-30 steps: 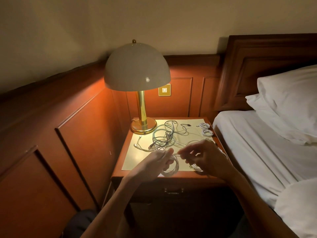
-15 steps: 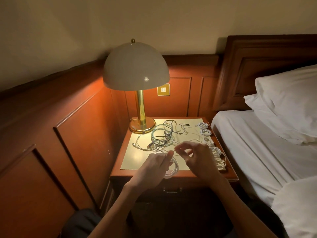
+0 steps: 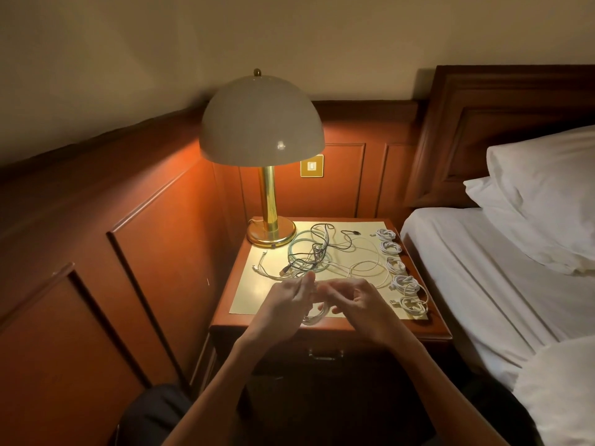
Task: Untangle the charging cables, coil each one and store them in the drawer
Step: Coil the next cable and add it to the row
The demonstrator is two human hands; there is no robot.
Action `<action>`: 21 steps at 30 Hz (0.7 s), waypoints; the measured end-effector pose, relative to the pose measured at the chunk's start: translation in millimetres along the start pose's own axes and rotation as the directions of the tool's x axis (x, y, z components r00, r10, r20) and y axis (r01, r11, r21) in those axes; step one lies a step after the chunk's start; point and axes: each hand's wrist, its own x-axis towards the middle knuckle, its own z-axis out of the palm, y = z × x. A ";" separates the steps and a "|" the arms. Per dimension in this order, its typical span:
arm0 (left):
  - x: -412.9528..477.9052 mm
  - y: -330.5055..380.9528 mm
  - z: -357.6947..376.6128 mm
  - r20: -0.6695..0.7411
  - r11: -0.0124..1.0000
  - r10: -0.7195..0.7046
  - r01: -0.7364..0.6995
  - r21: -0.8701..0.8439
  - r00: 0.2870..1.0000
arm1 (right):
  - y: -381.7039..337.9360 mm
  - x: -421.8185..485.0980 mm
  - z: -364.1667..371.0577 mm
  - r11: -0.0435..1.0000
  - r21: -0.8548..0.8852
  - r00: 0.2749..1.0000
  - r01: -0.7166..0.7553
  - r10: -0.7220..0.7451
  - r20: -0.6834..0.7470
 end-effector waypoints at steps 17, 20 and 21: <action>12.7 -19.3 -16.9 -0.088 0.842 0.427 -0.360 0.402 0.900 | -2.6 10.9 12.2 0.877 0.317 0.932 -0.361 0.337 0.131; 8.7 -21.9 -12.1 -0.142 0.885 0.385 -0.322 0.335 0.912 | -1.1 13.1 8.7 0.798 0.414 0.898 -0.438 0.376 0.226; 7.4 -23.7 -9.6 -0.157 0.897 0.367 -0.305 0.320 0.917 | 0.4 12.8 7.7 0.801 0.404 0.896 -0.442 0.369 0.248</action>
